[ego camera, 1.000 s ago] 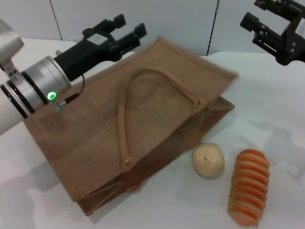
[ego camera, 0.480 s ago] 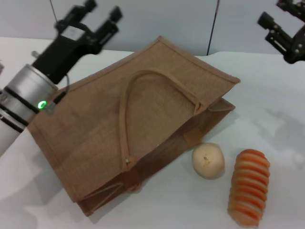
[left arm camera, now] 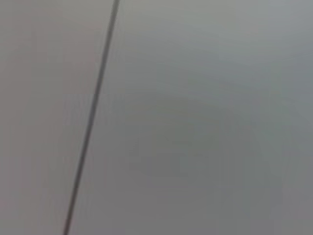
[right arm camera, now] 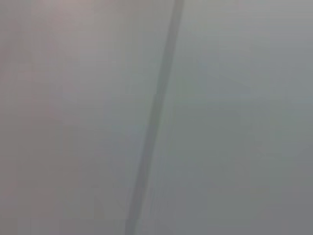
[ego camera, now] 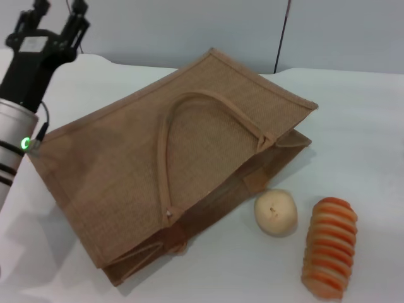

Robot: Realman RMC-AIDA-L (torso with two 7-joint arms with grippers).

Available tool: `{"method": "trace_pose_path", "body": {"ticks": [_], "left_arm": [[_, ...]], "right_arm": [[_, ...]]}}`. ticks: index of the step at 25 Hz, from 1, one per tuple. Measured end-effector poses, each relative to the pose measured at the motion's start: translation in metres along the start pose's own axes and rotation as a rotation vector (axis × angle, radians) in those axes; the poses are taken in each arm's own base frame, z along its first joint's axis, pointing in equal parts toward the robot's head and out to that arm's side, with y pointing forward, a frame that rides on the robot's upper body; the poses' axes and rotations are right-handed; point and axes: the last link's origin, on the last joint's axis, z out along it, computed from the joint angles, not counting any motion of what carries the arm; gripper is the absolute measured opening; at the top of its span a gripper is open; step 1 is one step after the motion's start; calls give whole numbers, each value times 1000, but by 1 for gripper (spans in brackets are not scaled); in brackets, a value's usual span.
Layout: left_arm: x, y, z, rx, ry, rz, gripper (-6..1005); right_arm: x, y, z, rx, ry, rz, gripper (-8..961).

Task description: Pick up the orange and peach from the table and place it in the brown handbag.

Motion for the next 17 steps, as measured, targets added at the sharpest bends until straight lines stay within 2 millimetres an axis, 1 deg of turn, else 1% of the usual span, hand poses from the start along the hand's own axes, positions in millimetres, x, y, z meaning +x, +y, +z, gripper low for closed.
{"method": "trace_pose_path", "body": {"ticks": [4, 17], "left_arm": [[0, -6, -6, 49, 5, 1, 753], [-2, -8, -8, 66, -5, 4, 754]], "right_arm": [[2, -4, -7, 63, 0, -22, 555], [2, -4, -8, 66, 1, -16, 555]]}}
